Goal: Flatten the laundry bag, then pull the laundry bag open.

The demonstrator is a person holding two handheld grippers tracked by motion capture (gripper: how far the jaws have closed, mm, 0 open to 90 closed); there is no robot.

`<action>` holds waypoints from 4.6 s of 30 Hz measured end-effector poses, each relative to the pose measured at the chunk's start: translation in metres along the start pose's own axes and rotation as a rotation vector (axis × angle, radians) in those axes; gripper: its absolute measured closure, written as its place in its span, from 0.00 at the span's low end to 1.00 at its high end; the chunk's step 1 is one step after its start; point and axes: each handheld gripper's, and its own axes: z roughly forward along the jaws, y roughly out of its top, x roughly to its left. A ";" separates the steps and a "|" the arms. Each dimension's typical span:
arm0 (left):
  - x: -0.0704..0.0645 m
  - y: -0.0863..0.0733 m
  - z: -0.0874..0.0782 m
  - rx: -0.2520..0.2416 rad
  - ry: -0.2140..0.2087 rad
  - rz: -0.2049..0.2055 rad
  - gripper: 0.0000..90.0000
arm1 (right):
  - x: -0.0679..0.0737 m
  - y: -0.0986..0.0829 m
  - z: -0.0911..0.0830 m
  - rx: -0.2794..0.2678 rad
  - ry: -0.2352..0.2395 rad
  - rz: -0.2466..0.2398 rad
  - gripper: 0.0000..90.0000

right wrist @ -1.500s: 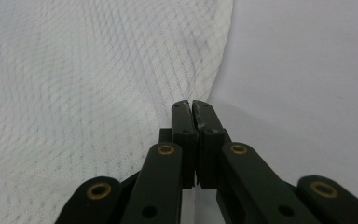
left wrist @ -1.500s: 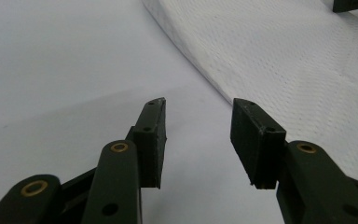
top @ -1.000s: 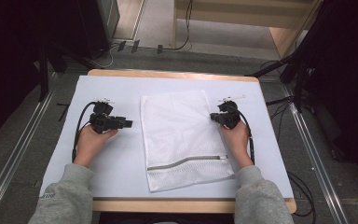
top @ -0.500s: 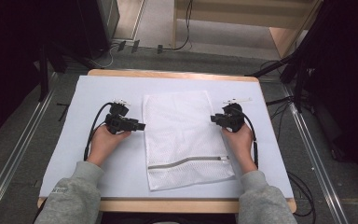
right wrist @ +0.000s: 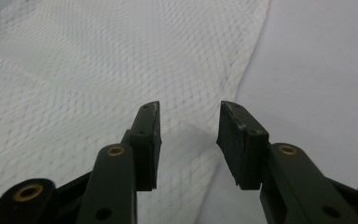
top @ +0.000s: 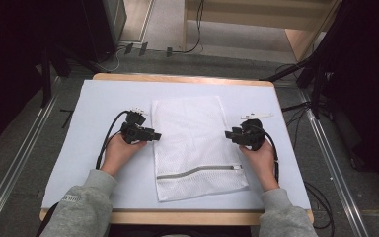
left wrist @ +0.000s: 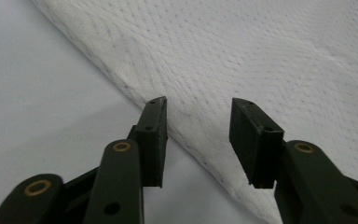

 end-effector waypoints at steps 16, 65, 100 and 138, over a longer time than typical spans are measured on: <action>0.010 0.005 -0.008 0.003 -0.020 -0.046 1.00 | 0.005 -0.020 -0.021 0.005 0.046 0.012 0.70; 0.039 0.006 -0.054 -0.101 -0.016 -0.037 0.55 | 0.058 -0.028 0.011 0.129 0.206 -0.086 1.00; -0.044 -0.003 -0.041 -0.075 -0.136 0.145 0.48 | 0.082 -0.022 0.015 0.155 0.274 -0.148 0.98; -0.114 0.004 0.024 0.034 -0.268 0.224 0.78 | 0.073 -0.033 0.014 0.104 0.213 -0.183 0.97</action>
